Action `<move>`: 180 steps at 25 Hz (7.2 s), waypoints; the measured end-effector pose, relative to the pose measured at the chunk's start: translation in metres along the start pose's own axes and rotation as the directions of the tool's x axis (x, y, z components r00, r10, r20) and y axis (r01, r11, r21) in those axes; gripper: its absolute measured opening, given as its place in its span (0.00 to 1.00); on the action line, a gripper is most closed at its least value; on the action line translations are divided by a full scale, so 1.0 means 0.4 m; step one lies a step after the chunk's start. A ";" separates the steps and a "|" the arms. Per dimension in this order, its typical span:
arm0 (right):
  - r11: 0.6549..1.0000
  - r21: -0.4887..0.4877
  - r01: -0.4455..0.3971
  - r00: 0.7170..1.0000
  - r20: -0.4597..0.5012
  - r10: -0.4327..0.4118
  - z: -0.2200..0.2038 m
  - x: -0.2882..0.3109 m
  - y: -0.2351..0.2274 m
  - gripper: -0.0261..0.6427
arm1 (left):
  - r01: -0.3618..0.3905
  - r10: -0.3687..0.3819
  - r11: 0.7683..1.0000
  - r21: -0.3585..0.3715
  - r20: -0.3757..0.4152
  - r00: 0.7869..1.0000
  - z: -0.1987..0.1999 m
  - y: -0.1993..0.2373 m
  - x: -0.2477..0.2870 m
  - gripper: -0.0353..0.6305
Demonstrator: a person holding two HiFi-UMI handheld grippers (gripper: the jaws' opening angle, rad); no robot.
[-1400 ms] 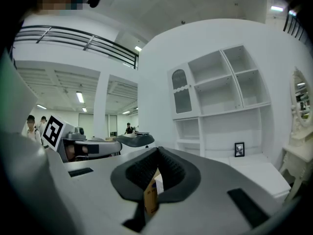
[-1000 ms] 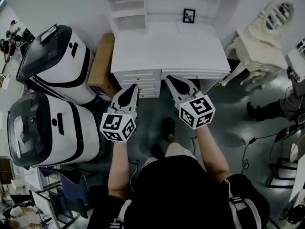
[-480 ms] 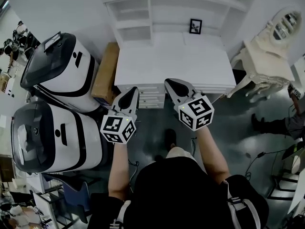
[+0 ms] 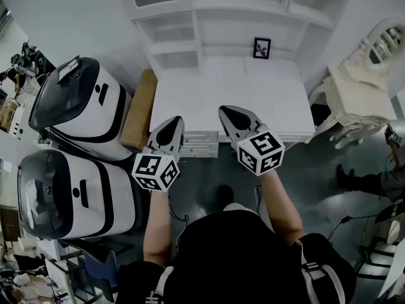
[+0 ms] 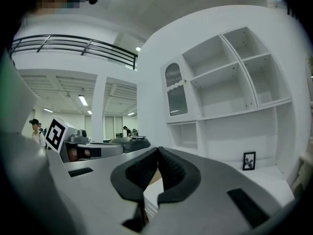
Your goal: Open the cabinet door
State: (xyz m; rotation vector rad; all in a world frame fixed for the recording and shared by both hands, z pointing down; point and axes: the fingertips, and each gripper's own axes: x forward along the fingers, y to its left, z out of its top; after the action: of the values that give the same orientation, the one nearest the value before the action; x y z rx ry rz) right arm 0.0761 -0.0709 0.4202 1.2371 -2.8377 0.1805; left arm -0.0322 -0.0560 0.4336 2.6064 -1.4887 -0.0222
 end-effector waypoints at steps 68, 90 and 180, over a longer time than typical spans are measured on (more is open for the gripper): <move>0.955 -0.186 0.233 0.946 0.272 -0.178 0.626 0.676 -0.368 0.06 | 0.196 -0.289 0.936 0.292 0.319 0.903 0.736 0.500 0.678 0.10; 0.935 -0.261 0.239 0.945 0.282 -0.163 0.762 0.707 -0.447 0.06 | 0.138 -0.275 0.920 0.368 0.353 0.894 0.908 0.485 0.853 0.22; 0.957 -0.236 0.166 0.963 0.250 -0.105 0.768 0.739 -0.379 0.06 | 0.127 -0.375 0.853 0.505 0.426 0.823 1.082 0.418 0.634 0.17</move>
State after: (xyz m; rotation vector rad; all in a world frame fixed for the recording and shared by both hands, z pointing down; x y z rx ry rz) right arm -0.0114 -0.4258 0.1538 1.4730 -2.8274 -0.3496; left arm -0.0814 -0.4067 0.0409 3.3840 -1.3814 -0.4968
